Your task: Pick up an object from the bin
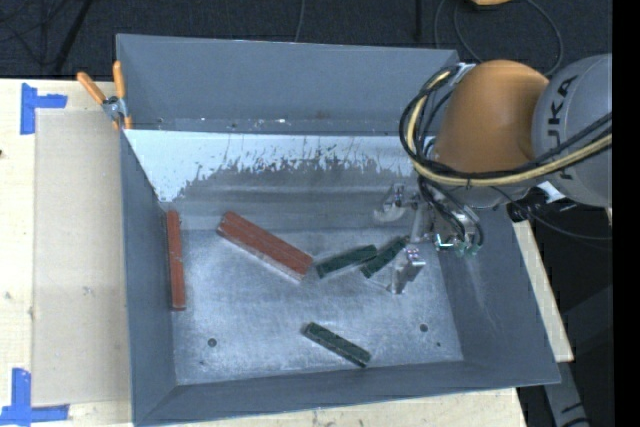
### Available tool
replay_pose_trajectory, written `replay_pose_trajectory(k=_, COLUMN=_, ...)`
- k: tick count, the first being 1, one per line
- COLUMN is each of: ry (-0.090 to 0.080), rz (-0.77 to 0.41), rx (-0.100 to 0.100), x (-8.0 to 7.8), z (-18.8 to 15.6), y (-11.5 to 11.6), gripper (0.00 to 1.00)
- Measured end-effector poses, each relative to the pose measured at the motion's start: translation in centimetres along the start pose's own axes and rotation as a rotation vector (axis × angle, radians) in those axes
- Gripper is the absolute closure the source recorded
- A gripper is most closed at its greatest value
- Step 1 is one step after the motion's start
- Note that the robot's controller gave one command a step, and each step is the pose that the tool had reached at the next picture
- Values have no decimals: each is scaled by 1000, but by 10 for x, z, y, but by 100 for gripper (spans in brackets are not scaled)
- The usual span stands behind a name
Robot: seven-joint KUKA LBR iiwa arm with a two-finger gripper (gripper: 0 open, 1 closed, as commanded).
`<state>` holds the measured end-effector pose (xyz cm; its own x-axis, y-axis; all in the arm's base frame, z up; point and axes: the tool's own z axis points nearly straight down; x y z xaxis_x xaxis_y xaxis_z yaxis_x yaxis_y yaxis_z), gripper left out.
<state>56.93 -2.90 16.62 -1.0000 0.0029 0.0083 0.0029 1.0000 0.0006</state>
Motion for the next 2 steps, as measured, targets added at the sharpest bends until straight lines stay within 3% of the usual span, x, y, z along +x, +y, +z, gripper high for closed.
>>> replay_pose_trajectory(k=1, ry=-7, rz=-1, rx=0, x=-2, z=-5, y=0, gripper=0)
replay_pose_trajectory(k=2, ry=-23, rz=-61, rx=1, x=-15, z=90, y=-11, gripper=100)
